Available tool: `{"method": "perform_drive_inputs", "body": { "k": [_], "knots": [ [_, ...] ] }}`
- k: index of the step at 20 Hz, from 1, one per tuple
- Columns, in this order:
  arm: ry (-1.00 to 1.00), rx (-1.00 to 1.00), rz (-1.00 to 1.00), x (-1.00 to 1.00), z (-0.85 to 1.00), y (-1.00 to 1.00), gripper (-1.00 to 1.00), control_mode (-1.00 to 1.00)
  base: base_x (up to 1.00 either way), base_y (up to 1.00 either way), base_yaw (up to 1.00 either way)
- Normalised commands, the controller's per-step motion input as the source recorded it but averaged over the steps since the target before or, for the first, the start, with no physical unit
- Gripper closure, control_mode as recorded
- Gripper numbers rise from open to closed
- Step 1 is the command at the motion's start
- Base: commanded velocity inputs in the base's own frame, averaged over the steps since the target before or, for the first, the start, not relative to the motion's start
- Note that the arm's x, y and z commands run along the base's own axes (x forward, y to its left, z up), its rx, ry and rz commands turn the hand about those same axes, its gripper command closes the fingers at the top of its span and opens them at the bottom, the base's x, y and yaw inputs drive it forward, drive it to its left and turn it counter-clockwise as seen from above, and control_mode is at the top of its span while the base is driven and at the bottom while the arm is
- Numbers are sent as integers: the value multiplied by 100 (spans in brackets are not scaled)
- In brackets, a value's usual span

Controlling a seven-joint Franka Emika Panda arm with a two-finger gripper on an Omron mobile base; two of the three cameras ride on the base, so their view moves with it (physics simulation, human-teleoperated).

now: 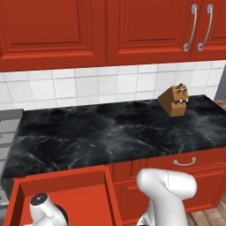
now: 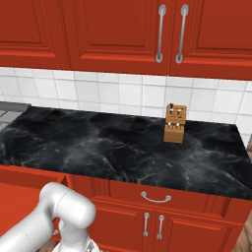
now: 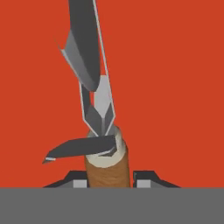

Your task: Take the pizza cutter from the drawer on the left and place it on the dining counter for cutting.

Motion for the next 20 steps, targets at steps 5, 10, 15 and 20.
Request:
{"method": "perform_drive_inputs", "body": {
  "k": [5, 10, 15, 20],
  "knots": [
    [0, 3, 0, 0, 78, -6, 100, -100, 0, 0, 0],
    [0, 2, 0, 0, 88, -7, 100, -100, 0, 0, 0],
    [0, 1, 0, -1, 80, -27, 100, -100, 0, 0, 0],
    [0, 5, 0, -1, 97, -27, 100, -100, 0, 0, 0]
  ]
}}
